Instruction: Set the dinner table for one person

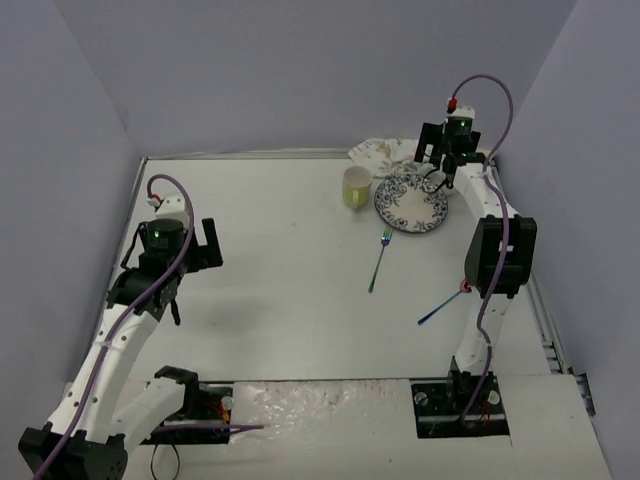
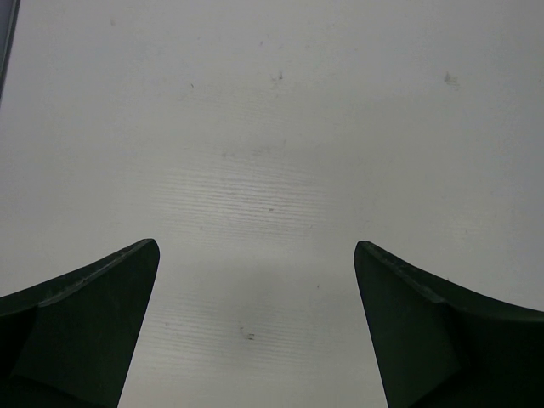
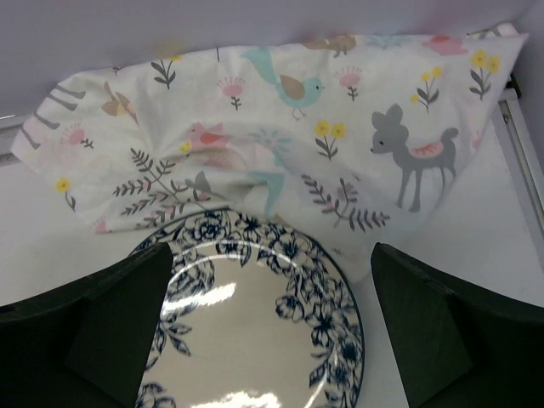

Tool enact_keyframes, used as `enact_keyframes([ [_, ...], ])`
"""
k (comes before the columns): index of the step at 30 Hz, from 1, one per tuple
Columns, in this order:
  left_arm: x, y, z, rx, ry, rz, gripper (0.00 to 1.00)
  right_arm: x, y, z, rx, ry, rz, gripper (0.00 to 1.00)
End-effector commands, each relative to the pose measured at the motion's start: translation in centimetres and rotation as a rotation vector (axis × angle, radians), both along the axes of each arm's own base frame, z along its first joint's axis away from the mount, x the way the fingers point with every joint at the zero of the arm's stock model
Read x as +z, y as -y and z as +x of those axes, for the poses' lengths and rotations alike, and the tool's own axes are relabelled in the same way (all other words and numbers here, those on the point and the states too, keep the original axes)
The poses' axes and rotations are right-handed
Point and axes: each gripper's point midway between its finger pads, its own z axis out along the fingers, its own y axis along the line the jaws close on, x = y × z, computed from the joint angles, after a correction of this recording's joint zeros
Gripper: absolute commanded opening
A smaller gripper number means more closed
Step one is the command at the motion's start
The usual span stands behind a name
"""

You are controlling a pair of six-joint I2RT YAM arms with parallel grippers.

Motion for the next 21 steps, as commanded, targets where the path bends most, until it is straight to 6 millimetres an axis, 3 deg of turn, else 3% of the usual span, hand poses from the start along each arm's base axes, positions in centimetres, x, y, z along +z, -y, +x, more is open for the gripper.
enact_keyframes([
  [1,1.0,-0.7,1.0,0.041,0.042,0.0,0.97,2.1,-0.3,5.4,0.088,0.138,-0.084,1.0],
  [5,0.6,-0.7,1.1,0.041,0.023,-0.002,0.97,-2.3,-0.5,7.9,0.15,0.117,-0.126,1.0],
  [7,0.4,-0.7,1.2,0.043,0.015,-0.001,0.97,-3.1,-0.7,8.8,0.168,0.135,-0.135,1.0],
  [8,0.3,-0.7,1.2,0.042,0.012,0.001,0.97,-3.7,0.8,8.9,0.151,0.128,-0.135,0.99],
  [12,-0.1,-0.7,1.4,0.042,-0.004,0.002,0.97,-5.5,1.7,10.0,0.156,0.145,-0.136,0.86],
  [15,-0.3,-0.7,1.4,0.04,-0.01,0.003,0.97,-6.0,2.1,10.5,0.151,0.151,-0.139,0.56],
  [17,-0.3,-0.7,1.4,0.039,-0.012,0.004,0.97,-5.2,2.5,10.7,0.139,0.173,-0.154,0.34],
  [19,-0.4,-0.6,1.4,0.036,-0.014,0.002,0.97,-2.8,2.8,10.8,0.134,0.22,-0.176,0.14],
  [21,-0.2,-0.6,1.4,0.035,-0.008,-0.001,0.97,1.0,2.7,10.7,0.127,0.292,-0.198,0.02],
])
